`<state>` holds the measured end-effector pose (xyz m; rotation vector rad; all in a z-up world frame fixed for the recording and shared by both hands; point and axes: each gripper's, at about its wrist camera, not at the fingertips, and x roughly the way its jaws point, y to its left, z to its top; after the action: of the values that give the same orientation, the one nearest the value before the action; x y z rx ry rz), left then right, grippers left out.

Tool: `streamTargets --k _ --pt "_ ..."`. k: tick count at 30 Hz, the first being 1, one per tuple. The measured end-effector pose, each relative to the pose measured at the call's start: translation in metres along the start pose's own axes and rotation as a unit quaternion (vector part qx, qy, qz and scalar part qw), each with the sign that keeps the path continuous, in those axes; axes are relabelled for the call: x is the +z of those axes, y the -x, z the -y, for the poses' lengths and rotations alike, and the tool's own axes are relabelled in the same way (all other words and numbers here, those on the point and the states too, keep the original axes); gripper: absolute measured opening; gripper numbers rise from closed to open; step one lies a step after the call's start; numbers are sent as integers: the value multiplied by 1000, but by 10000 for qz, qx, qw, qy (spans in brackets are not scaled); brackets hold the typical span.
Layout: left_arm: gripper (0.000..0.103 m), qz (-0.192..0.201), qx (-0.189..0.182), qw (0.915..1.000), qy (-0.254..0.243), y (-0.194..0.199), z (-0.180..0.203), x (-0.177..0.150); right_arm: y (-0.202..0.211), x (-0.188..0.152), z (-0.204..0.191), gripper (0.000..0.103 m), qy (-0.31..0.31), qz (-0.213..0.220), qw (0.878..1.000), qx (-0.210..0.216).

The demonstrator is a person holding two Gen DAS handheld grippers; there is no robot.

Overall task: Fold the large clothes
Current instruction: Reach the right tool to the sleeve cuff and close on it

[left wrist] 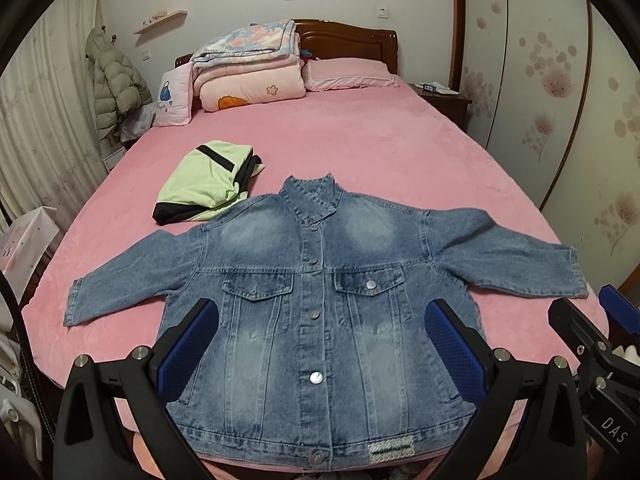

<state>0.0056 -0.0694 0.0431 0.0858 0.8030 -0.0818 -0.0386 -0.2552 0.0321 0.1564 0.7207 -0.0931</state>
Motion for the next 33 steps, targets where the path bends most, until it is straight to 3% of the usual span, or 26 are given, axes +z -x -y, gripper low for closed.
streamTargets --k 15,18,26,33 --pt "102 266 -156 9994 -176 -11 37 46 5 39 35 89 -96 520 9984 -196" --pt "102 344 -375 9983 -272 -15 55 61 2 46 48 89 -184 587 9977 -292" --pt "102 455 -661 9952 -558 -44 113 86 -13 61 106 89 -528 705 9928 -817" --pt "102 136 -932 9936 -624 -106 172 90 -51 52 175 89 -998 424 9837 -1434"
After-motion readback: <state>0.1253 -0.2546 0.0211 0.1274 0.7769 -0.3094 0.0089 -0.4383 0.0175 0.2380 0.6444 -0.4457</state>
